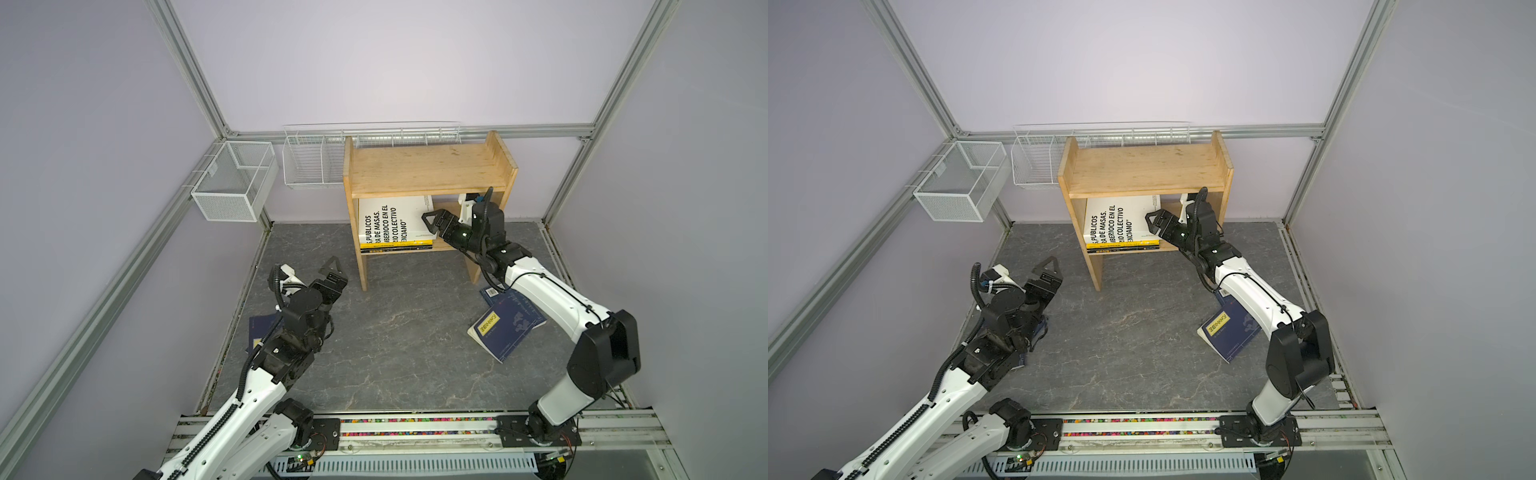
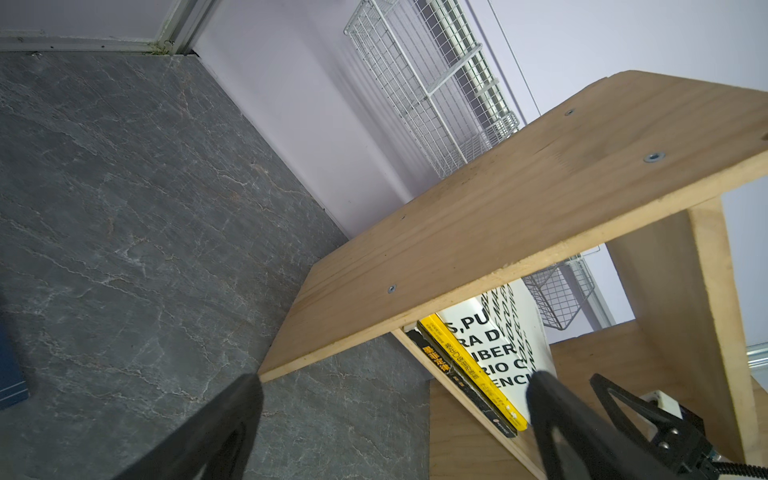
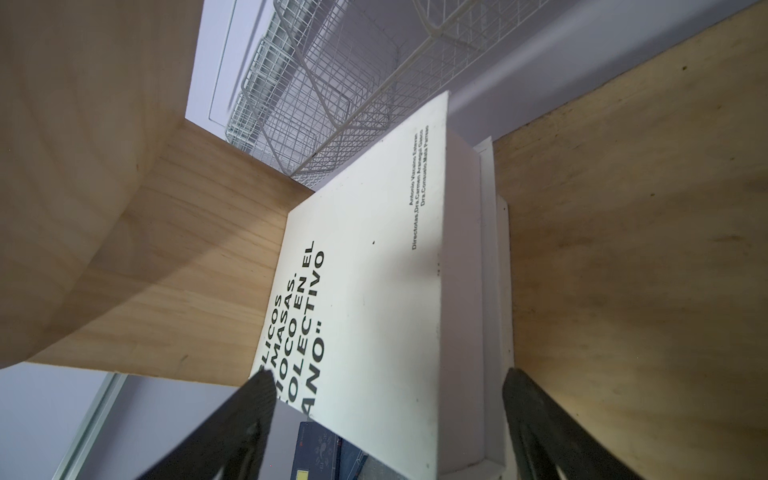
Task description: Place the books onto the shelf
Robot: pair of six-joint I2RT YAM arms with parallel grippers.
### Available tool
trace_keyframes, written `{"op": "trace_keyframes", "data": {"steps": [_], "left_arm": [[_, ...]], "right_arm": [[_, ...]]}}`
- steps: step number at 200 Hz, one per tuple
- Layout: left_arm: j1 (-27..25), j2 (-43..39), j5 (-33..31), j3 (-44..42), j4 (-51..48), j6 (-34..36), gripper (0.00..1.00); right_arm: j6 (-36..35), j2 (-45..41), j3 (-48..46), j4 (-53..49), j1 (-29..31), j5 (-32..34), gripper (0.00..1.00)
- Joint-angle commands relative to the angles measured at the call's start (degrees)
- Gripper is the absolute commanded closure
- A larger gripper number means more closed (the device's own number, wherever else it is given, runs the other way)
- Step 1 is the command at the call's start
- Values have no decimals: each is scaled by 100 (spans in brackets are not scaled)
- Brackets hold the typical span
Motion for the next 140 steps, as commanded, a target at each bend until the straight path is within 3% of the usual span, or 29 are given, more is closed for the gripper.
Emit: {"op": "trace_keyframes", "data": {"steps": [1, 65, 140], "left_arm": [[37, -94, 41, -92, 100, -60, 1], [50, -49, 240, -123, 361, -20, 1], [59, 48, 324, -119, 469, -25, 1]], "right_arm": [[248, 74, -95, 78, 4, -91, 13], [465, 297, -152, 155, 8, -139, 15], [710, 262, -338, 677, -3, -340, 35]]}}
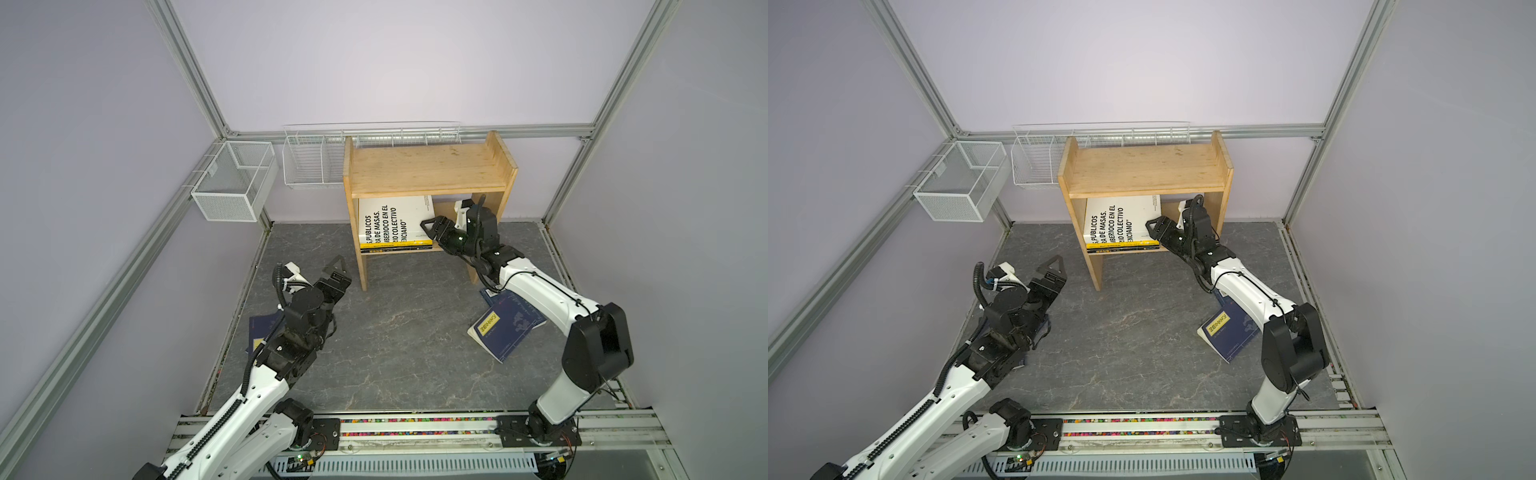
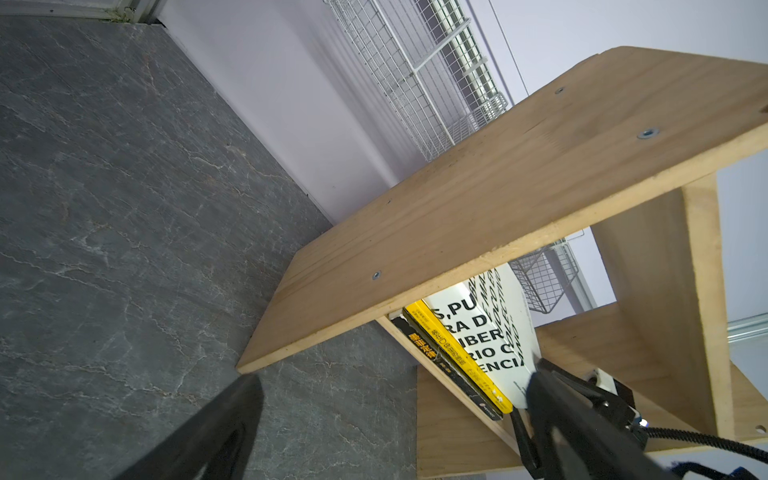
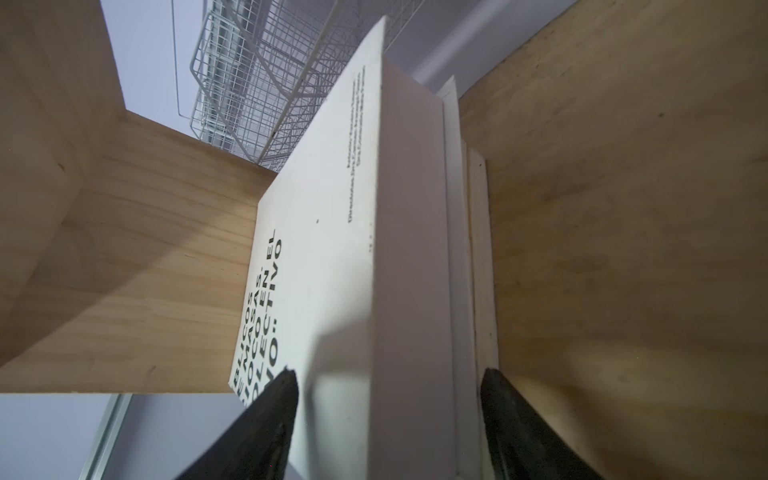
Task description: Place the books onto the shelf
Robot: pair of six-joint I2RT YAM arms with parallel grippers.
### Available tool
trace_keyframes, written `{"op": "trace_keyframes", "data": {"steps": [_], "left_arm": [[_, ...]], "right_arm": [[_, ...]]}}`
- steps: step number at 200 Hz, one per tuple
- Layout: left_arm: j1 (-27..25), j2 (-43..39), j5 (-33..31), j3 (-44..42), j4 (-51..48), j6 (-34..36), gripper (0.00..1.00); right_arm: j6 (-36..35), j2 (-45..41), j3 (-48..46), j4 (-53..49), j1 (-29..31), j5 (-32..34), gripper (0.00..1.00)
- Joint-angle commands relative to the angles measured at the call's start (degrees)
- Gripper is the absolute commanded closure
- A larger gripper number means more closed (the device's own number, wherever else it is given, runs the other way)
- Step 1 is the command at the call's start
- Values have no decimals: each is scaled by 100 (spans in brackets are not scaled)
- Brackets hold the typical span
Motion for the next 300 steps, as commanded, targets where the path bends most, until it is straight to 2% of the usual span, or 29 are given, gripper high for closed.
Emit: {"op": "trace_keyframes", "data": {"steps": [1, 21, 74, 146, 196, 248, 300], "left_arm": [[33, -88, -40, -45, 119, -5, 0], [33, -163, -106, -62, 80, -5, 0], [33, -188, -117, -123, 100, -40, 1], [35, -202, -133, -150, 110, -42, 1], [50, -403, -237, -209, 31, -40, 1], [67, -488, -282, -243, 5, -41, 1], [93, -582, -310, -232, -13, -5, 1]], "right_arm": [[207, 11, -139, 444, -2, -136, 36], [321, 2, -186, 667, -2, -220, 42], [323, -110, -200, 705, -3, -200, 48], [728, 65, -162, 1273, 82, -570, 42], [874, 87, -255, 1535, 66, -476, 60], [876, -581, -792, 1615, 46, -141, 62], [759, -1968, -1511, 1131, -18, -58, 63]]}}
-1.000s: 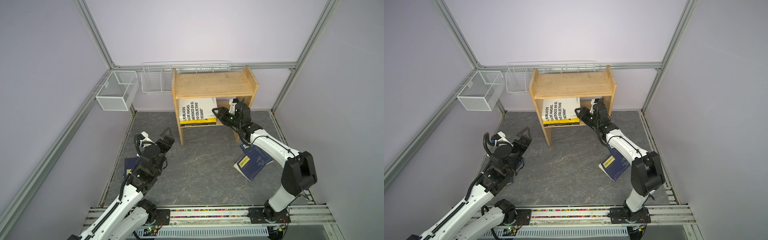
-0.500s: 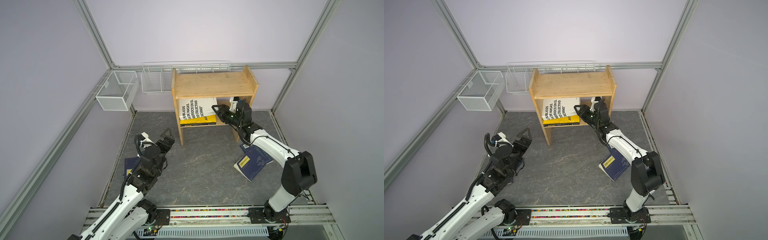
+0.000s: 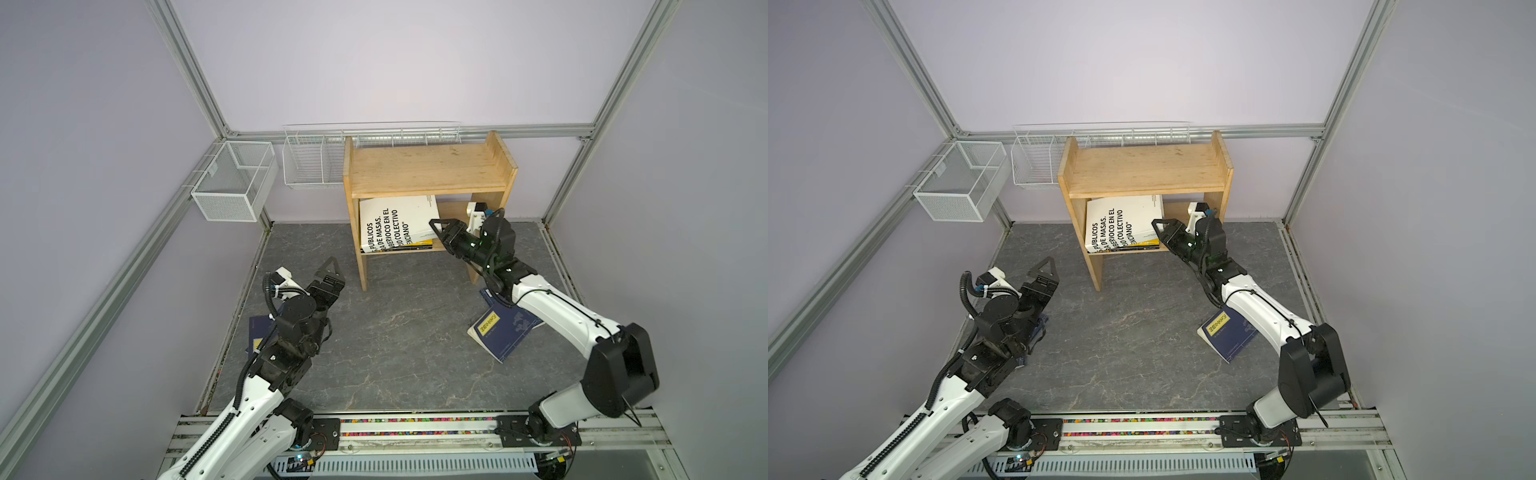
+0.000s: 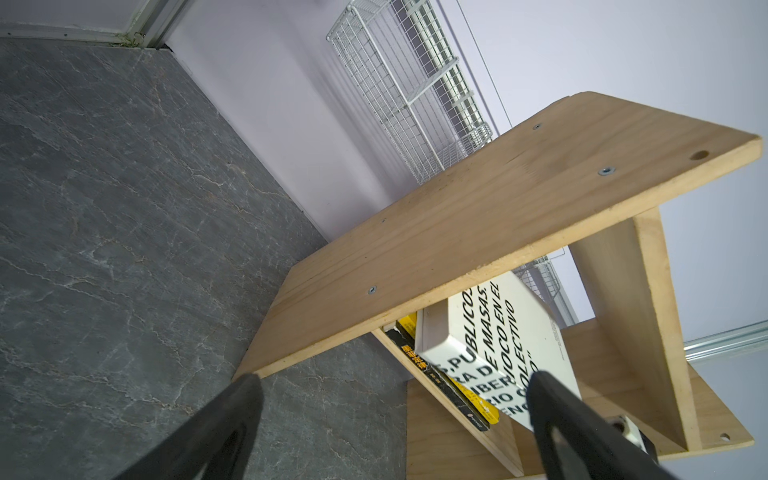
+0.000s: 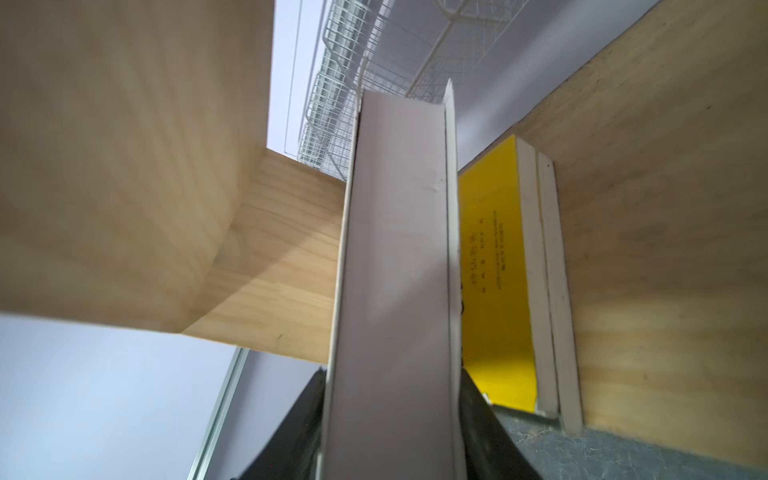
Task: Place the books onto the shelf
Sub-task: 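Pull the white book out of the lower shelf with the right gripper, then lift the white book up and lay it on the shelf top with the right gripper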
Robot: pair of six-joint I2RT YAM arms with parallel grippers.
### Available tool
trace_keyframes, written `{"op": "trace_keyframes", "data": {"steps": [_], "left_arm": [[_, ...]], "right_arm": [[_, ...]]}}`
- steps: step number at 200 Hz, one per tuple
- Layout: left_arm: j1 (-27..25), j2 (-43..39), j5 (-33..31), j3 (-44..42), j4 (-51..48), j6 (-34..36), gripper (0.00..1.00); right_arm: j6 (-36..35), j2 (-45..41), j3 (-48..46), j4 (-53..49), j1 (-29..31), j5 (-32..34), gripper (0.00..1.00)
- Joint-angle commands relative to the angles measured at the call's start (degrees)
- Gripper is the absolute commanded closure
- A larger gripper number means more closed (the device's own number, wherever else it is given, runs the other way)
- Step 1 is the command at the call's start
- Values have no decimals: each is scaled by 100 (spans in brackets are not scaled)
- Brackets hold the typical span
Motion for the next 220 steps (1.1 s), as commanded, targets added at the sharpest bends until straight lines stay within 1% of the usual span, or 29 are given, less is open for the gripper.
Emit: {"op": "trace_keyframes", "data": {"steps": [1, 18, 31, 62, 77, 96, 116, 137, 156, 164, 172, 195, 207, 220], "left_arm": [[50, -96, -148, -43, -30, 10, 1], [59, -121, -143, -24, -30, 24, 1], [68, -136, -142, -13, -13, 49, 1], [103, -188, -203, 20, 32, 135, 1], [107, -239, -285, 54, 16, 189, 1], [122, -306, -452, 47, 85, 240, 0], [150, -283, -529, 46, 269, 287, 1], [168, -131, -441, 132, 503, 332, 1], [173, 119, -180, 211, 880, 376, 1], [173, 194, 1, 292, 1063, 451, 1], [176, 475, 233, 418, 1216, 587, 1], [181, 850, 813, 839, 1429, 987, 1], [182, 923, 901, 940, 1576, 1132, 1], [198, 972, 841, 993, 1707, 1253, 1]], "right_arm": [[-87, -735, -204, -210, -18, 80, 63], [-268, -1190, -229, -822, -59, 38, 63], [-307, -1536, -344, -1087, -87, -25, 63], [-341, -2410, -542, -1818, -103, -437, 64], [-385, -2945, -603, -2288, -97, -497, 64], [-486, -3509, -434, -2795, -101, -450, 64], [-566, -3743, -35, -3027, -88, -363, 65], [-478, -3622, 348, -2974, -89, -412, 66], [-399, -3293, 716, -2708, -82, -360, 67], [-418, -3088, 907, -2589, -81, -320, 67], [-445, -2838, 1148, -2467, -84, -289, 67], [-437, -2064, 1854, -2109, -88, -205, 66], [-317, -1662, 2171, -1901, -87, -243, 66], [-190, -1283, 2410, -1743, -67, -107, 66]]}}
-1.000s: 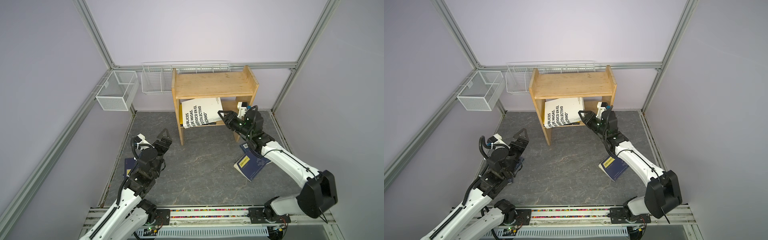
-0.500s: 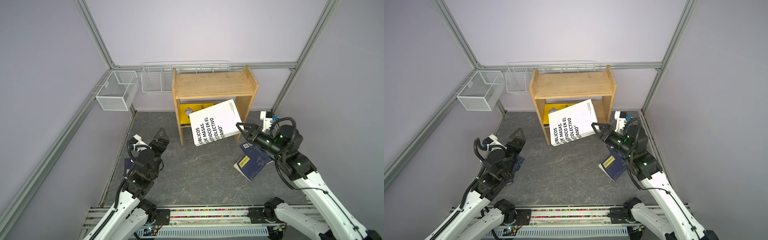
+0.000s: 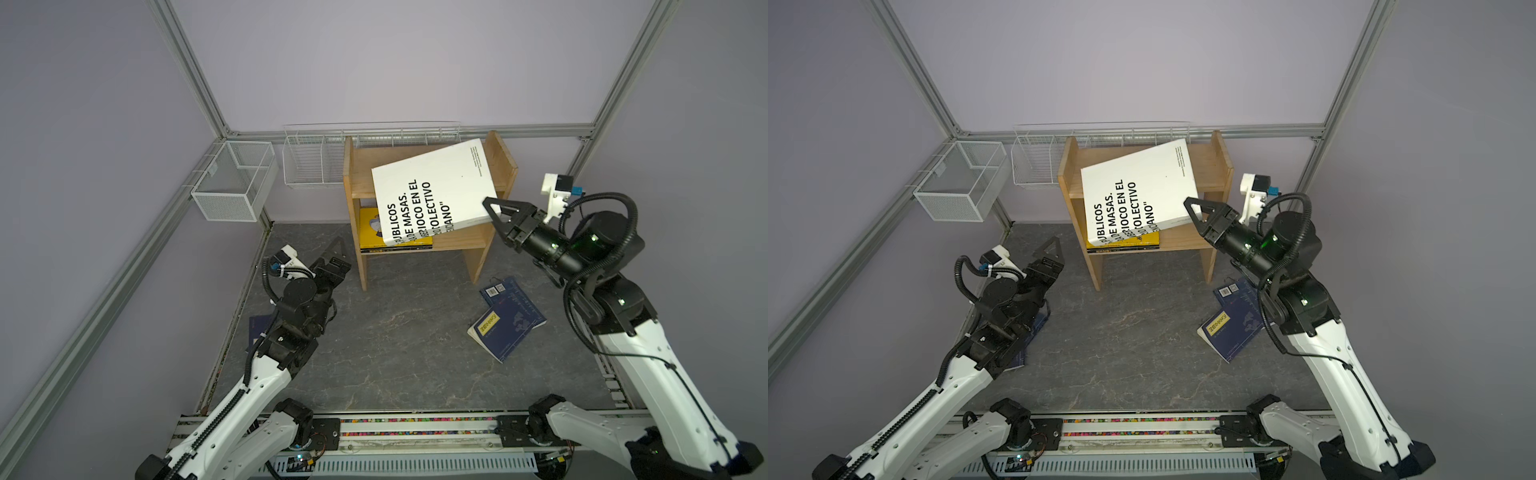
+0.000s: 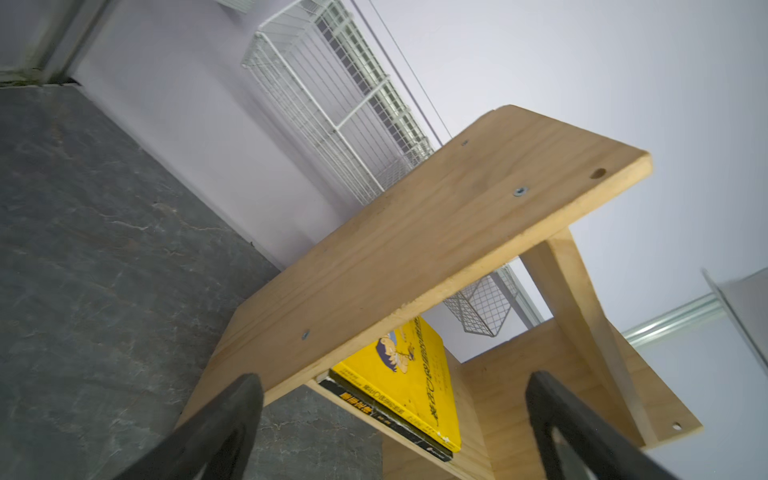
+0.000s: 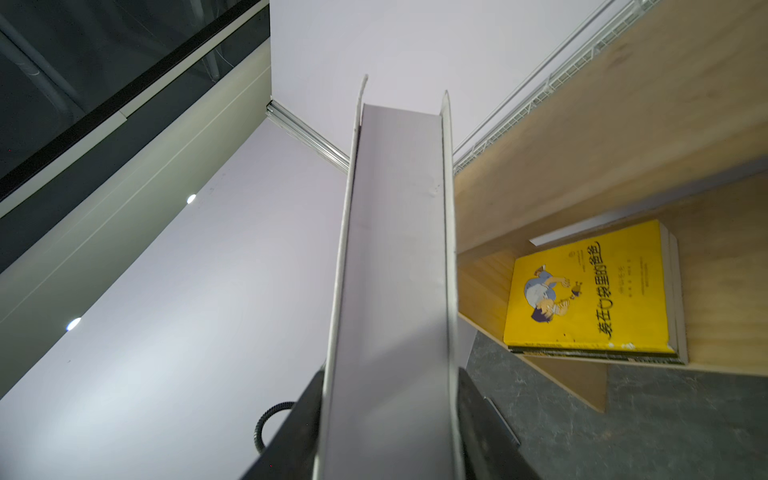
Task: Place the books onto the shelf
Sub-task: 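Lift the white book up and lay it on the shelf top with the right gripper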
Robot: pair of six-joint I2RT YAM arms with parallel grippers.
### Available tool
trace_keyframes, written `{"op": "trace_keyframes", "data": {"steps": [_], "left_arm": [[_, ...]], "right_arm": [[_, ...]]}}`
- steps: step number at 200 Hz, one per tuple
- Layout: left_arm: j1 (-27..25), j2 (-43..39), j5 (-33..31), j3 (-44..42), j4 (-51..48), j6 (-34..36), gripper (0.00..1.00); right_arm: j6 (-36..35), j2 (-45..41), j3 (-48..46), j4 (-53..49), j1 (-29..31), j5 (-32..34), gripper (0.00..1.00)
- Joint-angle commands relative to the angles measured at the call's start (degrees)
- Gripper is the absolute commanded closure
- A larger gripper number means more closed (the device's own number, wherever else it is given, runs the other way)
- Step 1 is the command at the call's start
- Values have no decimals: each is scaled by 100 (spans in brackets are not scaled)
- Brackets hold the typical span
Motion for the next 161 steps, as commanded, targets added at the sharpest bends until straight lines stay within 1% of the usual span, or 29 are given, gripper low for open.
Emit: {"op": "trace_keyframes", "data": {"steps": [1, 21, 39, 54, 84, 89, 101, 115, 141, 153, 156, 161], "left_arm": [[48, 23, 278, 306, 537, 458, 1], [126, 93, 212, 397, 581, 519, 1], [185, 127, 162, 417, 678, 559, 1], [220, 157, 173, 439, 716, 654, 1], [289, 160, 167, 469, 697, 709, 1], [310, 154, 158, 469, 690, 713, 1], [345, 120, 151, 455, 653, 706, 1], [395, 85, 134, 423, 644, 669, 1], [465, 10, 155, 356, 594, 588, 1], [504, -27, 193, 326, 565, 546, 1], [513, -34, 194, 317, 565, 542, 1], [523, -41, 195, 305, 540, 525, 1]], "right_arm": [[261, 540, 431, 698, 27, 200, 66], [489, 1016, 659, 821, 70, 449, 66], [499, 1342, 866, 762, 158, 683, 66], [544, 1617, 1028, 780, 213, 755, 65], [607, 1989, 1268, 885, 302, 1069, 64], [607, 2075, 1357, 867, 318, 1073, 62], [571, 2276, 1613, 702, 356, 1093, 54], [450, 2468, 1842, 475, 431, 1197, 52], [240, 2635, 1944, 337, 482, 1439, 40], [4, 2715, 2107, 99, 479, 1487, 38], [-77, 2740, 2173, -1, 492, 1493, 37], [-209, 2774, 2296, -194, 504, 1538, 31]]}}
